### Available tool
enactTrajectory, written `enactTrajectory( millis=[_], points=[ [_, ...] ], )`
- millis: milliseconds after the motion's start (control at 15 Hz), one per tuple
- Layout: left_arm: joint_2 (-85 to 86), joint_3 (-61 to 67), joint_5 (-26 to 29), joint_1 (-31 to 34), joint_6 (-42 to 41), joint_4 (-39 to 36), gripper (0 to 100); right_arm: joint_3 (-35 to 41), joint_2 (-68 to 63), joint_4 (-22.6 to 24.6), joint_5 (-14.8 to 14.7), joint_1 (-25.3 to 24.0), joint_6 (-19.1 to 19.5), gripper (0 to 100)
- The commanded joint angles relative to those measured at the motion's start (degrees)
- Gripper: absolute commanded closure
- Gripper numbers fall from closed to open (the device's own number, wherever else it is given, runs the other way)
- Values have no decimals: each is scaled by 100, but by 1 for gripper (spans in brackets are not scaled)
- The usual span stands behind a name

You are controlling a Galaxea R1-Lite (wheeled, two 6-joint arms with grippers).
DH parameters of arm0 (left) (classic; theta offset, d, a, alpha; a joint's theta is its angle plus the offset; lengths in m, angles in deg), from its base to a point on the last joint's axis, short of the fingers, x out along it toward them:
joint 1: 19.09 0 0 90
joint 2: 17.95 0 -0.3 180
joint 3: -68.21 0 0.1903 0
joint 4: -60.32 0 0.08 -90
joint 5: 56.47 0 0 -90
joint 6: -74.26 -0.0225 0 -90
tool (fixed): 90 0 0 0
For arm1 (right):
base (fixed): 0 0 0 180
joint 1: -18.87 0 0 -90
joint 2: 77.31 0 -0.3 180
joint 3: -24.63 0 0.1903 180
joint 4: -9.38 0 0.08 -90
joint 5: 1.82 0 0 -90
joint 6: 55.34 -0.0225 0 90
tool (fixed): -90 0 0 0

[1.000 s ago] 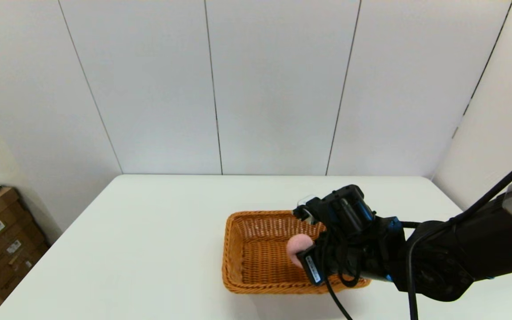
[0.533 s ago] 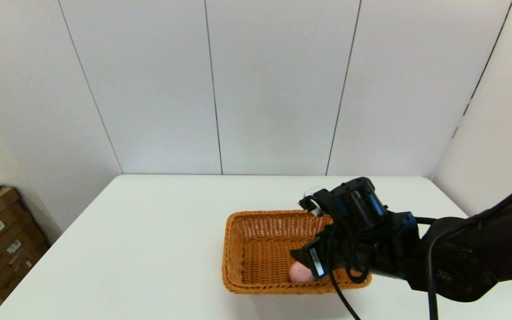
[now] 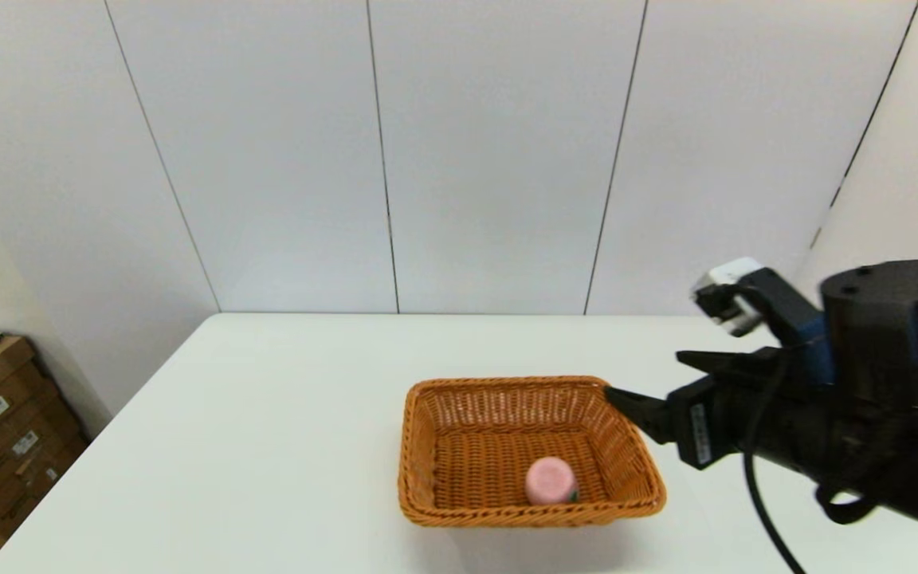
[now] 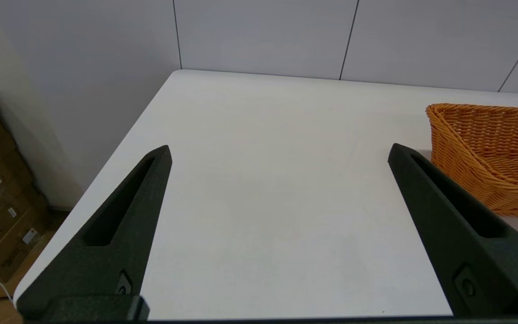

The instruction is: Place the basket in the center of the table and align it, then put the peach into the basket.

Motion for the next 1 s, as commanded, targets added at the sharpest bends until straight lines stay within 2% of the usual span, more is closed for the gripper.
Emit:
enactTrajectory(
  millis=[67,200,400,467,600,667,733,867,933,1000],
  points=[
    [1,0,0,0,5,-14,0,1681,3230,-128,-190,1394,1166,0],
    [1,0,9,0,-4,3,0,1989,4391,-655,-198,2247,1386,0],
    [1,0,9,0,-4,3,0,2077,6219,-2088,-172,2871,1403,0],
    [1,0,9,0,-4,3,0,2130,6386,-2220,-207,3003,1316,0],
    [1,0,9,0,-4,3,0,2226,6359,-2123,-462,3003,1017,0],
    [1,0,0,0,5,3,0,2226,6368,-2114,-471,3064,999,0],
    [1,0,0,0,5,3,0,2217,6421,-2176,-427,3231,1043,0],
    [1,0,0,0,5,3,0,2314,6579,-2264,-102,3574,1360,0],
    [1,0,0,0,5,3,0,2446,6755,-2272,65,3636,1395,0],
    [1,0,0,0,5,-14,0,2613,6860,-2220,92,3600,1333,0]
  ],
)
